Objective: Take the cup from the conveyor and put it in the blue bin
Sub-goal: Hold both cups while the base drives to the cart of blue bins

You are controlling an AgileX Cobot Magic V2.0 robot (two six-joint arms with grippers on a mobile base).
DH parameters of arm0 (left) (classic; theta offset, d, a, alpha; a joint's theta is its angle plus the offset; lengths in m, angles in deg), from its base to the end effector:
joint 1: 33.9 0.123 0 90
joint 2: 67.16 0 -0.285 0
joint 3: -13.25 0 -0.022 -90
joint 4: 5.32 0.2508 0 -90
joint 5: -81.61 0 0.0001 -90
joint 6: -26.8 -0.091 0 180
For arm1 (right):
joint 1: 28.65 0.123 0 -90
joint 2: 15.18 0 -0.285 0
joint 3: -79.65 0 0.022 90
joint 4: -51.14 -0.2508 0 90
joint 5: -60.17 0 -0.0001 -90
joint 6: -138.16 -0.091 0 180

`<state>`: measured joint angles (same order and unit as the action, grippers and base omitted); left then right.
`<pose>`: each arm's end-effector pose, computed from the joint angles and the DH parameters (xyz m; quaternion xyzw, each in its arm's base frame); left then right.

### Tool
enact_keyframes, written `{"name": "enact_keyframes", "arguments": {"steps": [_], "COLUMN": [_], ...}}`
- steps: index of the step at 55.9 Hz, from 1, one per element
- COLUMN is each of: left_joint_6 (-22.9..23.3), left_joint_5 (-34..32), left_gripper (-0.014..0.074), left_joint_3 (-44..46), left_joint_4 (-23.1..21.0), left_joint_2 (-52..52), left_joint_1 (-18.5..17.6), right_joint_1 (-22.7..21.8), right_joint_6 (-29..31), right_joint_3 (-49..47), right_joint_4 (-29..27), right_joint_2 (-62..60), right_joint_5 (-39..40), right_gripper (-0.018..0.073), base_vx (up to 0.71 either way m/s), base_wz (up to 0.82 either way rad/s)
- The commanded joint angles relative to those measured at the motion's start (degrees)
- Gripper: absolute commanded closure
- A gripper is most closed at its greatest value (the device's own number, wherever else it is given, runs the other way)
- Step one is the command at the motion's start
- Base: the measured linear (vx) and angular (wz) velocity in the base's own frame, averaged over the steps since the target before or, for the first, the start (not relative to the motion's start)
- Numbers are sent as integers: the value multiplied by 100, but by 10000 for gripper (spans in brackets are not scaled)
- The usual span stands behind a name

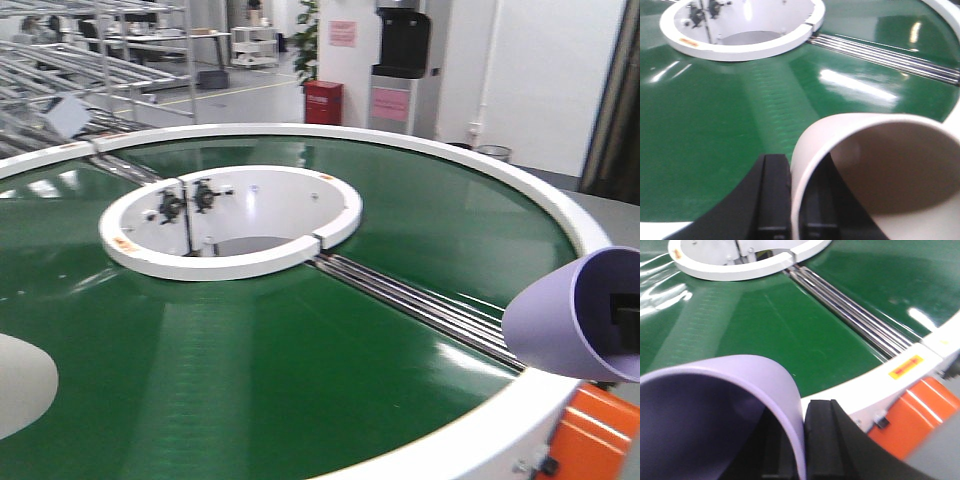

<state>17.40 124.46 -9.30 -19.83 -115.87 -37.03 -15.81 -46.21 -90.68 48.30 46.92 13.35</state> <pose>0.1237 -0.0223 0.4032 0.0600 0.8309 -0.0927 0.5454 0.1726 0.0427 0.4307 -0.0581 0.8576 0.1003 0.5011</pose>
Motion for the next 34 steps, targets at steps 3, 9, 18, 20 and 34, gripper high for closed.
{"name": "enact_keyframes", "arguments": {"steps": [3,9,18,20,34], "left_joint_6": [14,14,14,14,14], "left_joint_5": [-455,-455,-455,-455,-455], "left_gripper": [601,601,601,601,601], "left_joint_3": [143,143,143,143,143], "left_joint_4": [-151,-151,-151,-151,-151], "left_joint_2": [22,22,22,22,22], "left_joint_1": [-35,-35,-35,-35,-35], "right_joint_1": [4,4,4,4,4], "right_joint_6": [-2,-2,-2,-2,-2], "right_joint_3": [-164,-164,-164,-164,-164], "right_joint_4": [18,18,18,18,18], "right_joint_2": [-73,-73,-73,-73,-73], "right_joint_5": [447,447,447,447,447], "right_gripper": [568,568,568,568,568], "base_vx": [-11,-11,-11,-11,-9], "base_wz": [-43,-47,-53,-58,-58]}}
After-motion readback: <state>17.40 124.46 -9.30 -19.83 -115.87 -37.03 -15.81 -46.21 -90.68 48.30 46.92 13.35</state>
